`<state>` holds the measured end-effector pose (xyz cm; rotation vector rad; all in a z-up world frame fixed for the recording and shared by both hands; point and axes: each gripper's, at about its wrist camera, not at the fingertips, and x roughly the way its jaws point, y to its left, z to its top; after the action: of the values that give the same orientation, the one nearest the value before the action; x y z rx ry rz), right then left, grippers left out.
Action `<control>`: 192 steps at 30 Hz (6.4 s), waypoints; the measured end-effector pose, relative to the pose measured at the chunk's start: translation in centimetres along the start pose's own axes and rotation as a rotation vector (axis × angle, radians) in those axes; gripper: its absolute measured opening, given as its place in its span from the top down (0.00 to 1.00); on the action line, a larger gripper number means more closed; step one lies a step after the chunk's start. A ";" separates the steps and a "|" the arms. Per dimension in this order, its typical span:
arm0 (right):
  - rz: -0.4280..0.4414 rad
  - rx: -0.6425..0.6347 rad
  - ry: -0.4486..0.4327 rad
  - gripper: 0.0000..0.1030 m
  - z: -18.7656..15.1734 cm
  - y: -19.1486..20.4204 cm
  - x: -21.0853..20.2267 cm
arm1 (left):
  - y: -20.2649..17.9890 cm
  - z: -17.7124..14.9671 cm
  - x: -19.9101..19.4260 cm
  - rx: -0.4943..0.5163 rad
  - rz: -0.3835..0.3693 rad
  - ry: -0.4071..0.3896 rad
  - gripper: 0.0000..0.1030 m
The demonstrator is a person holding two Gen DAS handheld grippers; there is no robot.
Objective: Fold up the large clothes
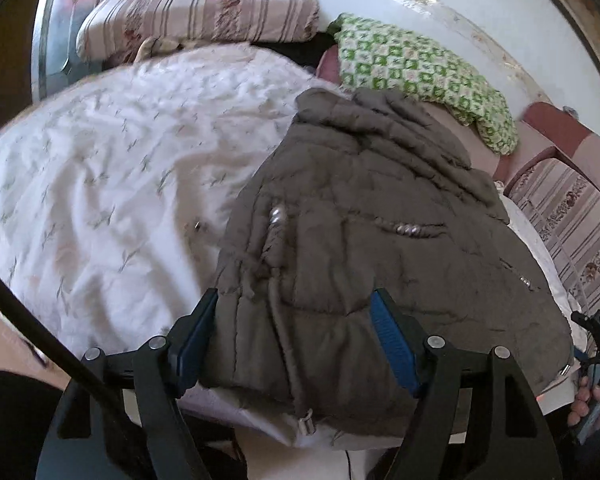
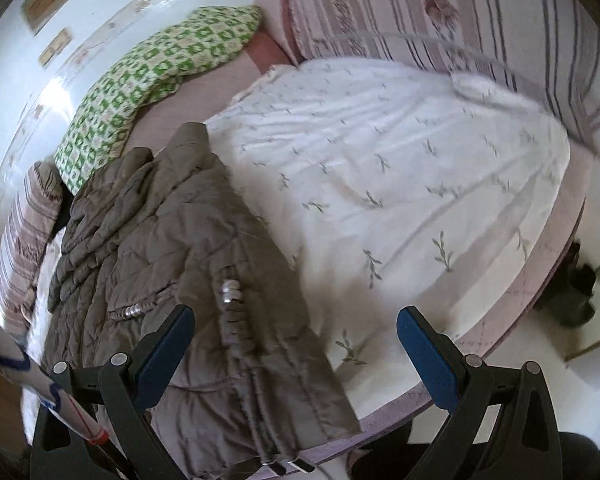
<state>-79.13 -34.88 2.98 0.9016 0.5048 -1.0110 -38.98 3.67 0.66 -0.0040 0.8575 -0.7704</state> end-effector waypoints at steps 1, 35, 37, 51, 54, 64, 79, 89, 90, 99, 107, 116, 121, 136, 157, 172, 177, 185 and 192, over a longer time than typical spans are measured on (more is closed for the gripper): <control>0.012 0.024 0.015 0.00 0.0 -0.5 0.3 | 0.6 -0.3 0.1 -0.039 -0.008 0.022 0.29; 0.161 -0.180 0.087 0.29 -6.5 5.6 2.2 | -3.2 -1.9 2.6 0.109 0.134 0.000 0.15; 0.154 -0.196 0.074 0.28 -6.8 5.9 2.1 | -3.3 -1.9 2.8 0.109 0.143 -0.009 0.14; 0.221 -0.101 0.088 0.64 -6.2 4.6 0.9 | -2.4 -2.3 1.1 0.088 0.025 0.021 0.45; 0.204 -0.184 0.047 0.70 -6.6 6.1 0.0 | -2.6 -2.4 0.8 0.101 0.019 0.007 0.56; 0.157 -0.188 0.101 0.64 -6.8 6.1 1.7 | -3.7 -2.5 1.9 0.164 0.105 0.007 0.46; 0.112 -0.245 0.066 0.68 -7.1 6.9 1.2 | -4.7 -2.8 2.0 0.229 0.201 -0.017 0.38; 0.092 -0.290 0.036 0.74 -7.3 7.7 0.8 | -5.6 -3.2 2.0 0.291 0.235 -0.037 0.46; 0.094 -0.287 0.039 0.74 -7.3 7.6 0.8 | -5.7 -3.2 1.9 0.297 0.236 -0.039 0.48; 0.104 -0.269 0.043 0.74 -7.3 7.6 0.7 | -5.7 -3.2 1.9 0.311 0.234 -0.041 0.51; 0.116 -0.267 0.033 0.75 -7.2 7.4 0.3 | -5.9 -3.3 1.8 0.321 0.236 -0.044 0.56; 0.138 -0.265 0.008 0.78 -7.0 7.3 -0.6 | -6.2 -3.4 1.3 0.339 0.229 -0.054 0.66; 0.155 -0.270 -0.015 0.79 -6.8 7.5 -1.3 | -6.6 -3.2 1.0 0.356 0.227 -0.067 0.73; 0.223 -0.274 -0.062 0.82 -5.5 8.4 -3.6 | -7.4 -2.0 -1.3 0.353 0.224 -0.120 0.79; 0.255 -0.308 -0.096 0.83 -4.8 7.8 -6.6 | -7.1 -0.7 -4.2 0.318 0.180 -0.143 0.79; 0.319 -0.337 -0.142 0.84 -1.3 9.7 -8.9 | -8.4 3.1 -5.4 0.323 0.139 -0.188 0.79; 0.336 -0.373 -0.201 0.84 3.1 13.3 -10.1 | -9.6 8.6 -5.6 0.303 0.084 -0.222 0.79; 0.299 -0.398 -0.252 0.84 13.5 20.5 -6.7 | -12.6 21.4 -2.6 0.243 0.033 -0.245 0.76; 0.209 -0.336 -0.170 0.84 24.0 28.0 5.1 | -14.6 33.6 4.6 0.200 0.111 -0.278 0.58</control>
<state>-52.85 -50.99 23.85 0.5505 0.4113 -0.7749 -23.07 -19.69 24.46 0.1104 0.5107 -0.7280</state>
